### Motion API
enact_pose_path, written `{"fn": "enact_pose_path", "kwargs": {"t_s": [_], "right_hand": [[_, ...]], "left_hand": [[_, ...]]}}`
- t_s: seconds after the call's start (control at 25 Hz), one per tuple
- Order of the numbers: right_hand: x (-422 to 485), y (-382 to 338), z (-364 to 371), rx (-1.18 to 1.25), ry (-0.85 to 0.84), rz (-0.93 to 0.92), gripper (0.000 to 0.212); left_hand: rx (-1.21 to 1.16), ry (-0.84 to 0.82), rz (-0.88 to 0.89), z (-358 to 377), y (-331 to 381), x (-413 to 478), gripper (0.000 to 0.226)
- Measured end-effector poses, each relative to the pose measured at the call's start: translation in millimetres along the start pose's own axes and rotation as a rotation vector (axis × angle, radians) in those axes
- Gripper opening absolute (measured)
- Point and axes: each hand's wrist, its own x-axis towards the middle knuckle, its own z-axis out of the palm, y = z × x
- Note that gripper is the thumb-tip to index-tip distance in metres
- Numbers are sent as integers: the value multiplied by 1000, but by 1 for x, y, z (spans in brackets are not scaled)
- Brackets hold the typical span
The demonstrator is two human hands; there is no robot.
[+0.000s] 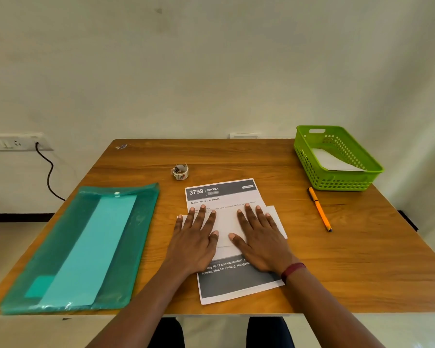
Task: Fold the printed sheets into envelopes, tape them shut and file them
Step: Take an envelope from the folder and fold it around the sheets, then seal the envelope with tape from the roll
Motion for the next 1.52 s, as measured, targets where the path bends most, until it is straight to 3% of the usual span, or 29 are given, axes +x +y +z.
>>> {"fn": "enact_pose_path", "kwargs": {"t_s": [0.2, 1.12, 1.28, 1.4, 1.52], "right_hand": [[-3, 28, -3, -5, -2, 69, 88], [-6, 24, 1, -1, 99, 96, 88], [-8, 23, -1, 11, 105, 92, 87], [-11, 22, -4, 27, 108, 90, 86], [-12, 21, -6, 47, 128, 90, 83]], "left_hand": [[3, -24, -25, 0, -2, 3, 65], [-116, -6, -80, -12, 0, 4, 63], [-308, 193, -112, -35, -13, 31, 43], [-294, 416, -195, -58, -36, 67, 24], [-214, 419, -341, -72, -62, 100, 31]]}}
